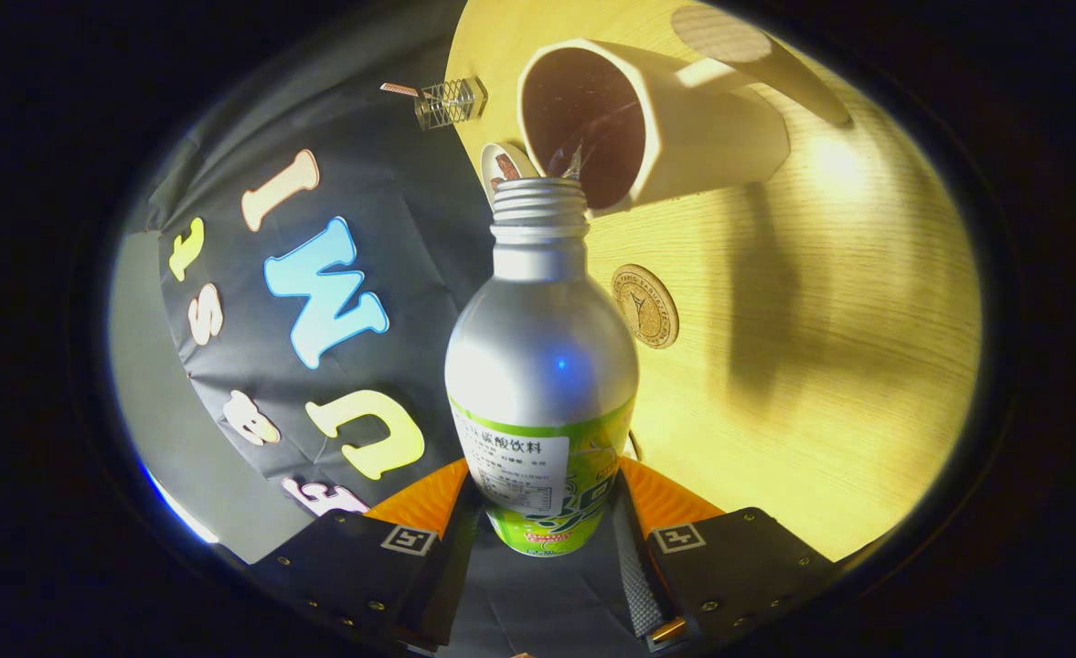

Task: Take the bottle from table, then pour the juice into the cup, finally place the bottle on the coaster

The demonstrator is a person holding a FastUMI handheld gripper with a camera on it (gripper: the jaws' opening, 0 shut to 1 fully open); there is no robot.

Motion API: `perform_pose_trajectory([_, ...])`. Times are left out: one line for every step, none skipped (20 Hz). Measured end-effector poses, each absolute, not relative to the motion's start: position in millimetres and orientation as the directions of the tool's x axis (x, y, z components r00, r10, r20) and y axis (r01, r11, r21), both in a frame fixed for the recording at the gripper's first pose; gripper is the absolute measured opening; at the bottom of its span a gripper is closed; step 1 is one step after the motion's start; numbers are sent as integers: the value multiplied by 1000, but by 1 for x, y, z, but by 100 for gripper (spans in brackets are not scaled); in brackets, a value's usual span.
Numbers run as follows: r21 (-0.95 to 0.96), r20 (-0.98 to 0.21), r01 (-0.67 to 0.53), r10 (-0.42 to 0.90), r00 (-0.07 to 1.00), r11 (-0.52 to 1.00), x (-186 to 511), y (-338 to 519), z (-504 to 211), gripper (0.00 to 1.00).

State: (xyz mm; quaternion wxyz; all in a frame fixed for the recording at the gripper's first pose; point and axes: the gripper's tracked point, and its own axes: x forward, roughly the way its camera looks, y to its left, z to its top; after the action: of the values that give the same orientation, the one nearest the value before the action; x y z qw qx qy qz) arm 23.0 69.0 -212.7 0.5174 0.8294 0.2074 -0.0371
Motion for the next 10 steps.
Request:
perform_pose_trajectory([842, -274, 380, 305, 912, -382, 23, 69, -212, 71])
perform_pose_trajectory([841, -271, 379, 306, 913, -385, 24, 69, -210, 71])
perform_pose_trajectory([839, -272, 381, 307, 912, -388, 23, 68, -210, 71])
perform_pose_trajectory([837, -273, 382, 304, 913, -393, 22, 67, -210, 71])
perform_pose_trajectory([833, -273, 381, 301, 914, -401, 23, 66, -211, 71])
perform_pose_trajectory([830, -271, 381, 303, 914, -408, 22, 65, -210, 71])
perform_pose_trajectory([829, -270, 380, 303, 914, -410, 21, 65, -209, 71])
perform_pose_trajectory([827, -266, 381, 308, 913, -414, 21, 67, -208, 71])
perform_pose_trajectory([824, -263, 380, 309, 914, -421, 21, 68, -206, 71])
perform_pose_trajectory([821, -260, 378, 308, 915, -427, 21, 67, -205, 71])
